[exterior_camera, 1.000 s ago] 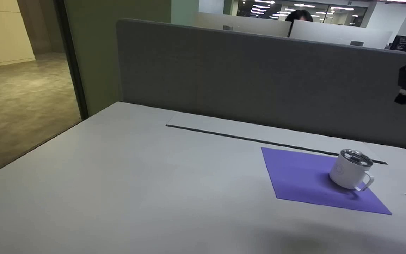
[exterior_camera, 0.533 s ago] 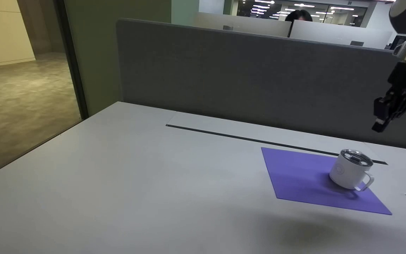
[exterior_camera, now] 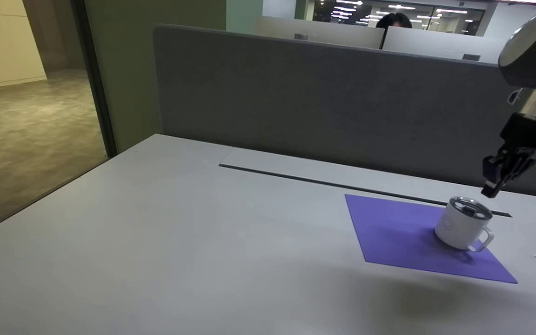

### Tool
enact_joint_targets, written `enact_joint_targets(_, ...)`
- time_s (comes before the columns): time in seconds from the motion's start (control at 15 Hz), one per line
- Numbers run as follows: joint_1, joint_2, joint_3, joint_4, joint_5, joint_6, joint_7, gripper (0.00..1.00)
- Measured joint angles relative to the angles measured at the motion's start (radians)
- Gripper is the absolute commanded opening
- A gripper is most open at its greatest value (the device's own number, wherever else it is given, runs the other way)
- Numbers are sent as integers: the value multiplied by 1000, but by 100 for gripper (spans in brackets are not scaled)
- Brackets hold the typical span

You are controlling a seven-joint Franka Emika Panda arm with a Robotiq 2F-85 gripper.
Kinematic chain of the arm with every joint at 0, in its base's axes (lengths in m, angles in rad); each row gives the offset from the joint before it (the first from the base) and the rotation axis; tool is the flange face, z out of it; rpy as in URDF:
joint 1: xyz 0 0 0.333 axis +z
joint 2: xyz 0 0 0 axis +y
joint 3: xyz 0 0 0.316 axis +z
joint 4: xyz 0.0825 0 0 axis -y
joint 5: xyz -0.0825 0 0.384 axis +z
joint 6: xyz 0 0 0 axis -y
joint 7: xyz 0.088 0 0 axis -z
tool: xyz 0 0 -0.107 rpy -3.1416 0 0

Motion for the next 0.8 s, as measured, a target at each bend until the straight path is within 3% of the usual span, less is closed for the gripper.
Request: enact_joint_targets(0.8,-13,84,16,34,-26,39,0,0)
